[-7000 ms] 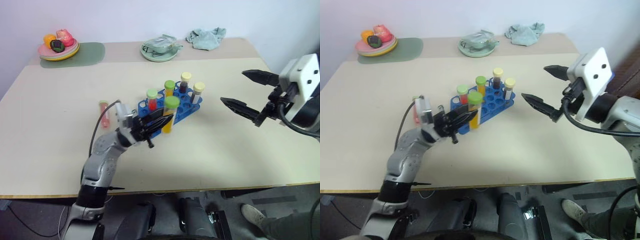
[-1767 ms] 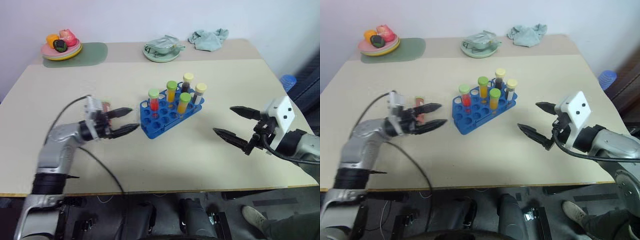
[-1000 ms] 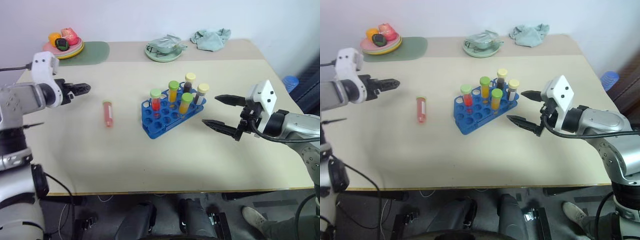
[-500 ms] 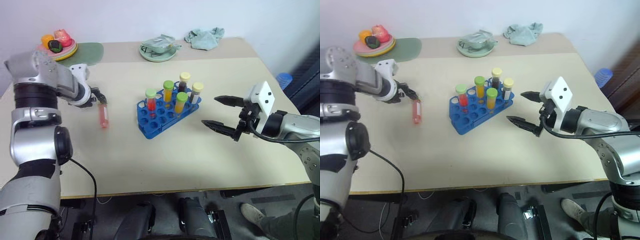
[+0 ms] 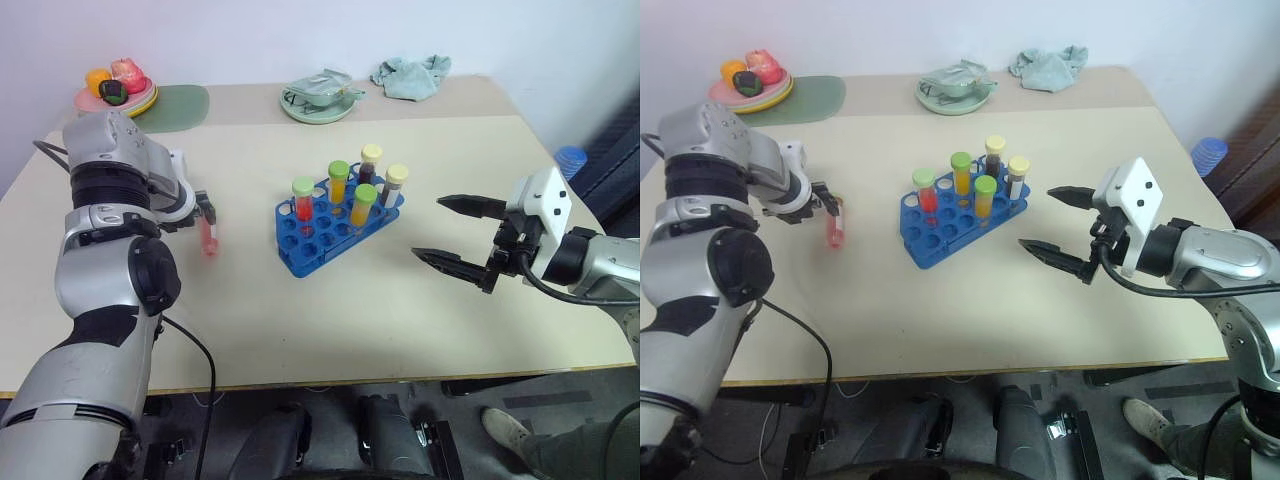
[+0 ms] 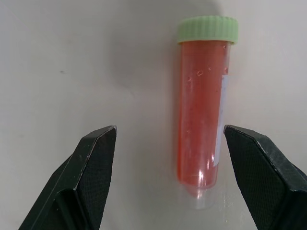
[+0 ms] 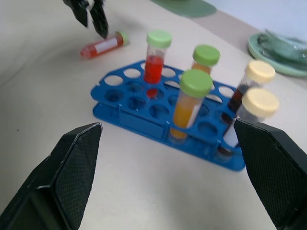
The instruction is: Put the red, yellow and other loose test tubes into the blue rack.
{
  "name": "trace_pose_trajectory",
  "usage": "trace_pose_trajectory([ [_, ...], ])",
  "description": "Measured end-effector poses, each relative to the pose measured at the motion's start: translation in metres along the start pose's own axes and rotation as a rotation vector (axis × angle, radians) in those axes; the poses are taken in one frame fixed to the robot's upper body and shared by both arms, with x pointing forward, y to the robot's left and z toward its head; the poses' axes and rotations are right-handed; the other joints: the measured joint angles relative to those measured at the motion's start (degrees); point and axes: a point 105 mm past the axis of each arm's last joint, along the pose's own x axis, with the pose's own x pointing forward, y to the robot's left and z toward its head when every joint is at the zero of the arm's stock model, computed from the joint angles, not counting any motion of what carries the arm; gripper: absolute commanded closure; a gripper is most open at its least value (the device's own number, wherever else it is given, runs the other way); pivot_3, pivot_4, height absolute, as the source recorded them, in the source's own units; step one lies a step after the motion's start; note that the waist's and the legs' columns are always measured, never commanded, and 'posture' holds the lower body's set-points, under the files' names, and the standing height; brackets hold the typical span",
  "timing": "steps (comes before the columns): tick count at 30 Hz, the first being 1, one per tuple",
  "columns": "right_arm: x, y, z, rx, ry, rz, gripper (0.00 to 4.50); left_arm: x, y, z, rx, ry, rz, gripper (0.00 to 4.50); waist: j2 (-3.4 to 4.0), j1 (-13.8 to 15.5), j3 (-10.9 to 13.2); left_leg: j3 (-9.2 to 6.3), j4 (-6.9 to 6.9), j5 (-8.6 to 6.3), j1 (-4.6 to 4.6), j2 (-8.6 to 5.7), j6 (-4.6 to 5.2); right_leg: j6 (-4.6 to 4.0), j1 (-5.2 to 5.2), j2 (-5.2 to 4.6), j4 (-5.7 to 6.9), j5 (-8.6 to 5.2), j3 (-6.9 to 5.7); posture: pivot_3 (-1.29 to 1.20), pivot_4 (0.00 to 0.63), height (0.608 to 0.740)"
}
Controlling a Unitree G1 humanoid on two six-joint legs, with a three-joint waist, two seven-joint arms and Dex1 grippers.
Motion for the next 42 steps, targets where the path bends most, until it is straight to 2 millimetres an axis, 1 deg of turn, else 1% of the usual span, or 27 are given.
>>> trace_pose_trajectory([
  [8, 0.002, 0.003, 0.012, -0.019, -0.01, 0.059, 0.0, 0.015, -0.002, -0.001, -0.027, -0.008, 0.034, 0.85, -0.01, -0.1, 0.0, 0.03, 0.0, 0.0, 0.0, 0.0, -0.01, 0.0, -0.03, -0.03, 0.01, 0.0, 0.0, 0.0, 0.15, 0.74],
  [15, 0.003, 0.006, 0.012, -0.017, 0.002, 0.083, 0.0, 0.023, -0.001, 0.0, -0.067, -0.025, 0.056, 0.85, -0.01, 0.0, 0.0, 0.02, 0.0, 0.0, 0.0, -0.01, -0.01, 0.0, -0.03, -0.05, 0.02, 0.0, 0.0, 0.0, 0.15, 0.74],
  [17, 0.003, 0.006, 0.012, -0.017, 0.002, 0.085, 0.0, 0.024, -0.001, 0.002, -0.081, -0.035, 0.06, 0.85, -0.02, 0.0, 0.0, 0.03, 0.0, 0.0, 0.0, -0.01, -0.01, 0.0, -0.03, -0.05, 0.02, 0.0, 0.0, 0.0, 0.15, 0.74],
  [21, 0.003, 0.006, 0.012, -0.018, 0.002, 0.085, 0.0, 0.02, -0.003, 0.01, -0.111, -0.075, 0.064, 0.85, -0.02, 0.0, 0.0, 0.03, 0.0, 0.0, -0.01, -0.01, -0.01, 0.0, -0.03, -0.06, 0.05, 0.0, 0.0, 0.0, 0.15, 0.74],
  [24, 0.003, 0.006, 0.012, -0.018, 0.002, 0.085, 0.0, 0.022, -0.004, 0.012, -0.127, -0.087, 0.068, 1.67, -0.02, -0.1, 0.0, 0.03, 0.0, 0.0, -0.01, -0.01, -0.01, 0.0, -0.03, -0.07, 0.06, 0.0, 0.0, 0.0, 0.15, 0.74],
  [26, 0.003, 0.006, 0.012, -0.017, 0.003, 0.085, 0.0, 0.025, -0.005, 0.01, -0.134, -0.077, 0.06, 2.61, -0.02, -0.1, 0.0, 0.03, 0.0, 0.01, -0.01, -0.01, -0.01, 0.0, -0.04, -0.07, 0.06, 0.0, 0.0, 0.0, 0.15, 0.74],
  [27, 0.003, 0.006, 0.011, -0.017, 0.003, 0.085, 0.0, 0.026, -0.006, 0.01, -0.137, -0.076, 0.058, 3.16, -0.02, -0.1, 0.0, 0.03, 0.0, 0.01, -0.01, -0.01, -0.01, 0.0, -0.04, -0.07, 0.06, 0.0, 0.0, 0.0, 0.15, 0.74],
  [28, 0.003, 0.006, 0.011, -0.016, 0.004, 0.085, 0.0, 0.026, -0.006, 0.01, -0.138, -0.077, 0.058, 3.54, -0.02, -0.1, 0.0, 0.03, 0.01, 0.01, -0.01, -0.01, -0.01, 0.0, -0.04, -0.07, 0.08, 0.0, 0.0, 0.0, 0.15, 0.74],
  [34, 0.003, 0.006, 0.011, -0.019, 0.003, 0.083, 0.0, 0.026, -0.007, 0.01, -0.129, -0.076, 0.048, 3.54, -0.02, -0.1, 0.0, 0.03, 0.01, 0.01, -0.01, -0.02, -0.01, 0.0, -0.04, -0.07, 0.08, 0.0, 0.0, 0.0, 0.15, 0.74],
  [36, 0.003, 0.006, 0.011, -0.023, 0.0, 0.082, 0.0, 0.023, -0.015, 0.011, -0.091, -0.084, -0.018, 3.54, -0.02, -0.1, 0.0, 0.03, 0.01, 0.01, -0.02, -0.02, -0.01, 0.0, -0.04, -0.07, 0.08, 0.0, 0.0, 0.0, 0.15, 0.74],
  [38, 0.003, 0.006, 0.012, -0.026, -0.003, 0.081, 0.0, 0.016, -0.024, 0.022, -0.055, -0.161, -0.129, 3.54, -0.02, -0.1, 0.0, 0.03, 0.01, 0.01, -0.04, -0.02, -0.01, 0.0, -0.04, -0.07, 0.09, 0.0, 0.0, 0.0, 0.15, 0.74],
  [39, 0.003, 0.005, 0.011, -0.027, -0.002, 0.079, 0.0, 0.013, -0.024, 0.027, -0.046, -0.201, -0.159, 3.54, -0.02, -0.1, 0.0, 0.03, 0.01, 0.0, -0.04, -0.02, 0.0, 0.0, -0.05, -0.08, 0.1, 0.0, 0.0, 0.0, 0.15, 0.74],
  [41, 0.003, 0.005, 0.01, -0.025, 0.003, 0.076, 0.0, 0.001, -0.02, 0.041, -0.031, -0.333, -0.234, 3.54, -0.02, -0.6, 0.0, 0.05, -0.01, 0.01, -0.05, -0.01, -0.01, 0.0, -0.1, -0.08, 0.11, 0.0, 0.01, 0.0, 0.15, 0.74],
  [42, 0.003, 0.005, 0.009, -0.024, 0.005, 0.075, 0.0, -0.006, -0.015, 0.05, -0.014, -0.436, -0.264, 3.54, -0.01, -0.9, 0.0, 0.08, -0.03, 0.01, -0.03, 0.0, -0.01, -0.01, -0.14, -0.09, 0.1, 0.0, 0.01, 0.0, 0.15, 0.74],
])
